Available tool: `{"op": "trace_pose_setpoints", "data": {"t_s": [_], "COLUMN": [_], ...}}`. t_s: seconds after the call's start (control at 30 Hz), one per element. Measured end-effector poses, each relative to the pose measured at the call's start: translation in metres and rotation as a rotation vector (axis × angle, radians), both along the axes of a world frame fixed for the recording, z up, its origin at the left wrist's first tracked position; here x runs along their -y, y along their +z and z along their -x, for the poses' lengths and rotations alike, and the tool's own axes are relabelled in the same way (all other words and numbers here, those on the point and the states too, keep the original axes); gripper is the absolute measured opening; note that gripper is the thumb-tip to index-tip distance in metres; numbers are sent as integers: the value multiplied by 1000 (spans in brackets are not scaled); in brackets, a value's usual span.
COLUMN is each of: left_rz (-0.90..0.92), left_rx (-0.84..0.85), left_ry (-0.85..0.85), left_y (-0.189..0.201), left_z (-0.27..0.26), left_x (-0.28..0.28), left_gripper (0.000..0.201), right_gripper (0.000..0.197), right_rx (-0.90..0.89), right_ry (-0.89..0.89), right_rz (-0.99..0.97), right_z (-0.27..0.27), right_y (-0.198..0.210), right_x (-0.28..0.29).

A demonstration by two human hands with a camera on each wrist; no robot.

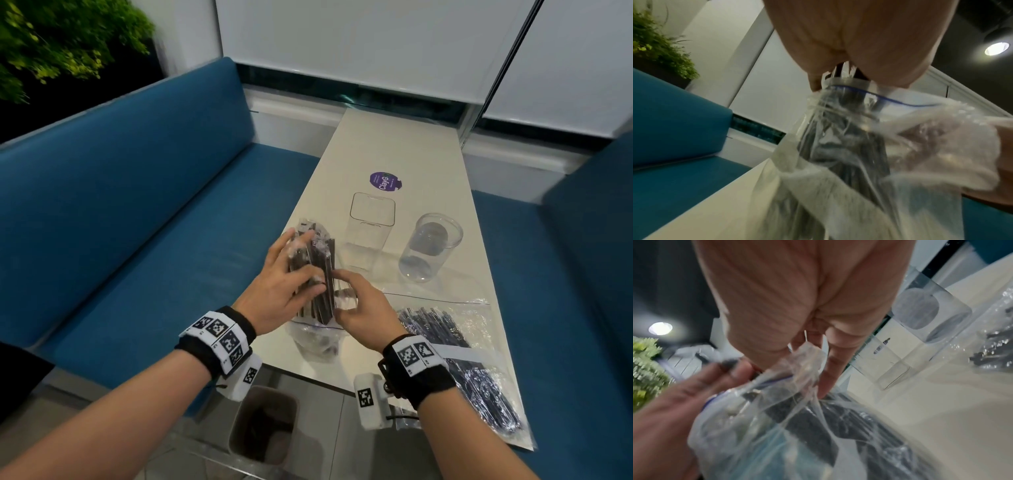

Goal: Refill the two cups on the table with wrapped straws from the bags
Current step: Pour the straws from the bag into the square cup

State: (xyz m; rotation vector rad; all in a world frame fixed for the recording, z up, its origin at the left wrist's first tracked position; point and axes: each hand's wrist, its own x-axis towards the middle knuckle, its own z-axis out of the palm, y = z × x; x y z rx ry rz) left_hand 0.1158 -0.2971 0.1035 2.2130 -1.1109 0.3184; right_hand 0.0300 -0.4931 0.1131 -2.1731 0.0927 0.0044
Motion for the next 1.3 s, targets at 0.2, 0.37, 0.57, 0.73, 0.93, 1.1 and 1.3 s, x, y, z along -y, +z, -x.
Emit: {"op": "trace_pose_setpoints", "data": {"t_s": [0.2, 0.37, 0.57, 0.73, 0.93, 1.1, 1.3], "left_rz": [150, -94, 220, -143, 183, 255, 354], "left_rx": [-85, -136, -499, -675, -833, -822, -781], "left_ry": [60, -20, 59, 40, 21, -3, 105], "left_y": [20, 26, 26, -15, -16, -6, -1], "left_z": [-1, -4, -8, -3, -18, -14, -21], "left_x": [4, 3, -20, -40, -8, -3, -3], "left_gripper": [43, 104, 157, 163, 151, 102, 89], "right_gripper": [56, 56, 53, 72, 93, 89, 88], "right_rx": [5, 14, 32, 5, 30, 43, 67], "right_ry": [-70, -110, -116, -55, 121, 37, 18], "right_rz": [-48, -62, -27, -30, -84, -193, -365], "right_z": [-4, -5, -4, -4, -5, -4, -5], "right_y": [-10, -12, -11, -12, -5, -13, -14], "right_x": [1, 5, 13, 16, 8, 8, 17]}}
